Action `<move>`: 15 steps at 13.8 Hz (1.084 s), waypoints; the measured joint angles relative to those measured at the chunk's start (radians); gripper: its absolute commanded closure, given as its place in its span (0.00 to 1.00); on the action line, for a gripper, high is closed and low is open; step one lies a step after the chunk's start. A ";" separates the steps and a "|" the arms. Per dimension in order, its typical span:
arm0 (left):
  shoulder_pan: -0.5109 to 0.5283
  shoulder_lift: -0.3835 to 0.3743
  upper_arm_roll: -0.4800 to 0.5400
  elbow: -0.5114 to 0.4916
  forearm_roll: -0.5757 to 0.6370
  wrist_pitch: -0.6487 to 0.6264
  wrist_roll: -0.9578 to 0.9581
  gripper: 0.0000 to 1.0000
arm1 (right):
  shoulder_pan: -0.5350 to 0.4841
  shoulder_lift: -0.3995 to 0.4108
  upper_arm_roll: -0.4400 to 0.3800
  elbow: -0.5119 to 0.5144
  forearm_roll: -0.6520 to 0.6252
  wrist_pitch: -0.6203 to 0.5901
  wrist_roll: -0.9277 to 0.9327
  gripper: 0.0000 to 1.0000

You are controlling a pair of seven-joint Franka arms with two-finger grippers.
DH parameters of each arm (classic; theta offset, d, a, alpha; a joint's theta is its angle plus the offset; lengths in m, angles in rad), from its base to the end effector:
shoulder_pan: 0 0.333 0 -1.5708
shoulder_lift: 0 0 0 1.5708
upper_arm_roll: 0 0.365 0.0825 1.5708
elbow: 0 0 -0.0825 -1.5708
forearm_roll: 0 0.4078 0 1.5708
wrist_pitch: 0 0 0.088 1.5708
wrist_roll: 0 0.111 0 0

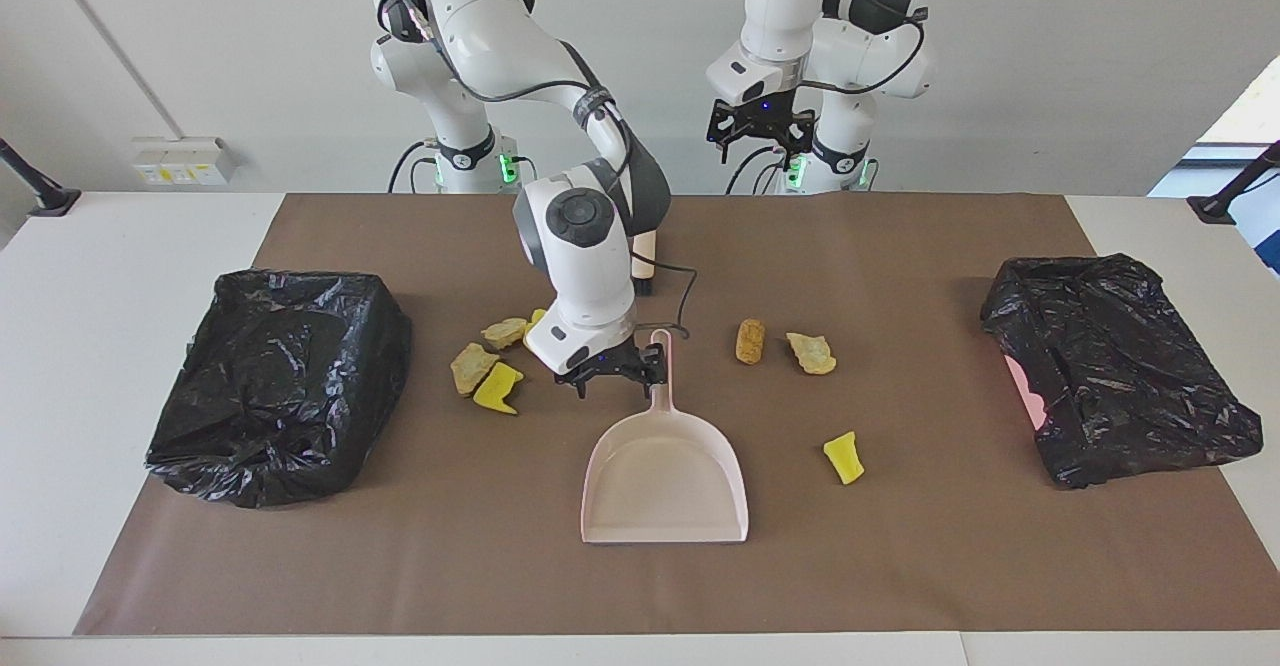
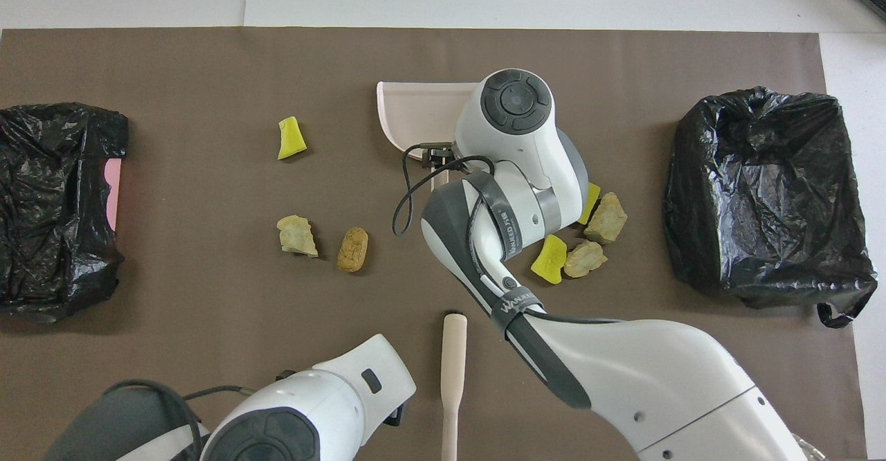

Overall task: Sweep and dump trash in bin
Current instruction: 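Grasp the dustpan with the right gripper while the left gripper grasps the brush, then move the dustpan with the right gripper while the left gripper lifts the brush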

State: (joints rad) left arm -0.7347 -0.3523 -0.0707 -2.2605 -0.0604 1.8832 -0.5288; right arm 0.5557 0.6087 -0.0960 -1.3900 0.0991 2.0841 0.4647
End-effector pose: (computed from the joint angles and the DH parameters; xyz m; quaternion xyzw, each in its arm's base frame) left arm 0.3056 -0.3291 0.5333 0.9918 -0.1260 -0.0202 0.0050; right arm 0.6881 0.3649 0.3896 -0.9988 0.0151 -0.0319 0.0351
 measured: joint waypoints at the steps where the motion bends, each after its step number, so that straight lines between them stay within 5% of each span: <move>1: -0.040 0.001 0.000 -0.037 -0.002 0.058 -0.046 0.00 | 0.008 0.005 0.000 0.005 0.000 0.000 0.000 0.00; 8: -0.285 0.137 0.000 -0.157 -0.003 0.336 -0.293 0.00 | 0.020 0.005 0.014 0.006 0.000 -0.006 -0.002 0.00; 10: -0.320 0.177 -0.001 -0.157 -0.003 0.372 -0.339 0.00 | 0.026 0.005 0.021 0.003 0.000 -0.009 -0.002 0.29; 11: -0.325 0.190 -0.001 -0.157 -0.003 0.378 -0.347 0.00 | 0.028 0.004 0.022 0.001 0.000 -0.009 -0.002 0.54; 12: -0.326 0.198 0.000 -0.158 -0.003 0.380 -0.348 0.00 | 0.029 0.002 0.023 -0.004 0.000 -0.010 -0.003 1.00; 15: -0.328 0.206 0.001 -0.174 -0.003 0.380 -0.350 0.00 | 0.042 -0.004 0.024 -0.019 0.000 -0.013 -0.003 1.00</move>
State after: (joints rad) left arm -1.0627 -0.1459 -0.0696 -2.4349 -0.0637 2.2631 -0.8784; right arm 0.5981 0.6049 -0.0721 -1.4093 0.0988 2.0713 0.4617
